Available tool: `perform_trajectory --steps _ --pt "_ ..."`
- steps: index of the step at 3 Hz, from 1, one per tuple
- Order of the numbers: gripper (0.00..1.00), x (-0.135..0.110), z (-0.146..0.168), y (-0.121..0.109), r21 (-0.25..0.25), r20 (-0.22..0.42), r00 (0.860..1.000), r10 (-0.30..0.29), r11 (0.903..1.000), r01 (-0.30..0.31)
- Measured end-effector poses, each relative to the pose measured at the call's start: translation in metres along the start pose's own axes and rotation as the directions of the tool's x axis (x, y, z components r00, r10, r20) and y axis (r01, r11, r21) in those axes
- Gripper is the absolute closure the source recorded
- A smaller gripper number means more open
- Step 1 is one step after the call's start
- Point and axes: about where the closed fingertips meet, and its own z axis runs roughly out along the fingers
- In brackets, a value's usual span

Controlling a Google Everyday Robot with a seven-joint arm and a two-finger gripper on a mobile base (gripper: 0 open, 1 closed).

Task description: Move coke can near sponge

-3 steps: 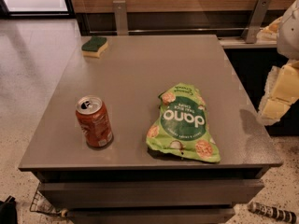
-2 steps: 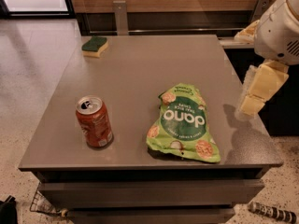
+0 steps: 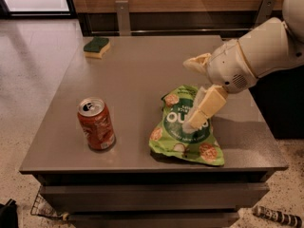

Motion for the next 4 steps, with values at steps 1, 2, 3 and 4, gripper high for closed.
perform_trajectory --steps 1,2,3,4 --pt "0.0 -0.029 0.033 0.007 -0.059 0.204 0.979 0.024 0.9982 -0.012" --pt "0.0 -0.056 0.049 0.015 -0.086 0.323 0.946 0.031 0.9963 -0.003" --pt "0.0 -0.056 0.049 0.015 -0.086 0.323 0.946 0.031 0.9963 -0.003" --pt "0.0 -0.068 0.069 0.018 -0.098 0.362 0.932 0.014 0.9949 0.024"
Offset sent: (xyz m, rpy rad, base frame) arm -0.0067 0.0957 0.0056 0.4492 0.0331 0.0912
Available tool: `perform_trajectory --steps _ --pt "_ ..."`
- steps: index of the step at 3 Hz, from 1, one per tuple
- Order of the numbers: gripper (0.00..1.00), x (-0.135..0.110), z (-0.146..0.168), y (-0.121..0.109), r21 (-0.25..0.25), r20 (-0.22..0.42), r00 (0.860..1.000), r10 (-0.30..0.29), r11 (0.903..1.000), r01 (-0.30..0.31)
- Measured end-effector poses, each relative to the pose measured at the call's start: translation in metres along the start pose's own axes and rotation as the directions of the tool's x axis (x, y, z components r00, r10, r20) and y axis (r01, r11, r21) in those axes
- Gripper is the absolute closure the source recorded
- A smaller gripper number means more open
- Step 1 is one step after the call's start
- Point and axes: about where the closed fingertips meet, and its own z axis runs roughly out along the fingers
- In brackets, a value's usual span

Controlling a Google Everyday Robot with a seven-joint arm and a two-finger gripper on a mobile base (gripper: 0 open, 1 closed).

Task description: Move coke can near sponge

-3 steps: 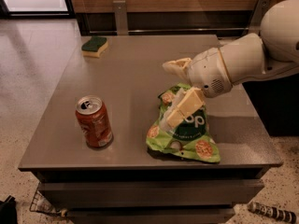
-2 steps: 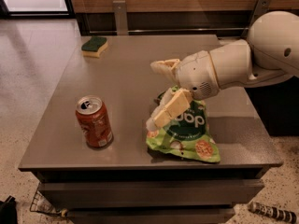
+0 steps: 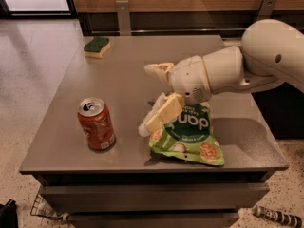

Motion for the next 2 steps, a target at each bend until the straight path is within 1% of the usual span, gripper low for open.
perform_trajectory --steps 1,2 --pt "0.0 -0.013 0.028 0.001 -0.024 0.074 0.996 -0.045 0.9986 0.047" --pt "0.0 -0.029 0.05 0.006 -0.043 0.134 0.987 -0.093 0.9941 0.1"
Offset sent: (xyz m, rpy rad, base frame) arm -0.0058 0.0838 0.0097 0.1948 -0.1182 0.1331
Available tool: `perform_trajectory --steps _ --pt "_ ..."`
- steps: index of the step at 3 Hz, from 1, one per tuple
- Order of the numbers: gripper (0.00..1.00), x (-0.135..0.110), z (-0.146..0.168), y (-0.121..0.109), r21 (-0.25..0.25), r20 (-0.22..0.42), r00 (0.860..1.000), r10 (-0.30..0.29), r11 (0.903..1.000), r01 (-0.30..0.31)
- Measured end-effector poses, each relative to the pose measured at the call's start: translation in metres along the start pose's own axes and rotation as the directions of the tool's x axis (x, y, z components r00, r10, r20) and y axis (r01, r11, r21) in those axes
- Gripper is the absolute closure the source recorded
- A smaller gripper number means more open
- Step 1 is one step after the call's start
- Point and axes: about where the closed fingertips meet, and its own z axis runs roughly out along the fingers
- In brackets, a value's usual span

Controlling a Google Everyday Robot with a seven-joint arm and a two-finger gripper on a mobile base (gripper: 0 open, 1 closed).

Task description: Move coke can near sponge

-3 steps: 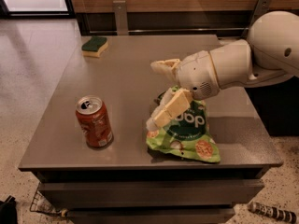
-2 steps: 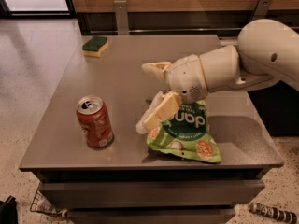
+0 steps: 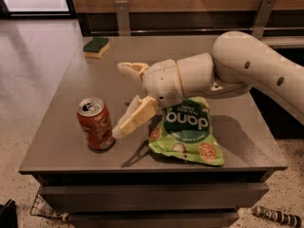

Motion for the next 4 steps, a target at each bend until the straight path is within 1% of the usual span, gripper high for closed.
perform_trajectory --steps 1,2,3,4 --pt "0.0 0.001 0.021 0.006 -0.038 0.03 1.0 -0.009 0.9992 0.011" --pt "0.0 0.017 0.031 0.018 -0.065 0.037 0.999 0.034 0.9974 -0.032" --pt "0.24 0.032 0.031 0.035 -0.072 0.067 0.995 0.08 0.9946 -0.075" --pt "0.49 0.024 0.042 0.045 -0.1 0.114 0.992 0.059 0.9939 -0.047"
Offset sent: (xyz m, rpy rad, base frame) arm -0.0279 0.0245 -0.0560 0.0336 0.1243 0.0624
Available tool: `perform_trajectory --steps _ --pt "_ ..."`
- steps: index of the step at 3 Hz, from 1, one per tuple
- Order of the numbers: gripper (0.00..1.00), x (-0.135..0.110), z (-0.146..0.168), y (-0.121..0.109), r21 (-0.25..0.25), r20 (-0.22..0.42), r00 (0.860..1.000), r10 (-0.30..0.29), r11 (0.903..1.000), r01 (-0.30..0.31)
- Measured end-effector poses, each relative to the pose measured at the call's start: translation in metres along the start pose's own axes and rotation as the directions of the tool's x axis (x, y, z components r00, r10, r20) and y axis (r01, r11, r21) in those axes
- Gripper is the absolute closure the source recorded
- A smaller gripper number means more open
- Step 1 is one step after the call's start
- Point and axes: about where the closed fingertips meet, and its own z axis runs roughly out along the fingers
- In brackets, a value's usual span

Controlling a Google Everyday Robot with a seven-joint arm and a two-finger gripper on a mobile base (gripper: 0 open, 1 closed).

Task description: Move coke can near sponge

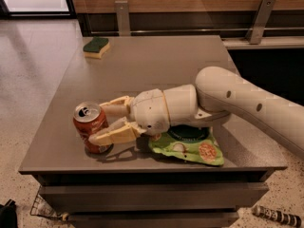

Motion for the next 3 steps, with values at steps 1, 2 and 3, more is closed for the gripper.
perform_trajectory --steps 1,2,3 --pt "0.71 -0.0164 0.0168 0.0074 -0.047 0.046 0.998 -0.046 0.9977 0.048" --pt "1.0 -0.0179 0.0195 0.0092 -0.052 0.045 0.998 -0.049 0.9973 0.052" --pt "1.0 -0.0179 0.0195 0.0093 -0.053 0.045 0.998 -0.049 0.9973 0.052"
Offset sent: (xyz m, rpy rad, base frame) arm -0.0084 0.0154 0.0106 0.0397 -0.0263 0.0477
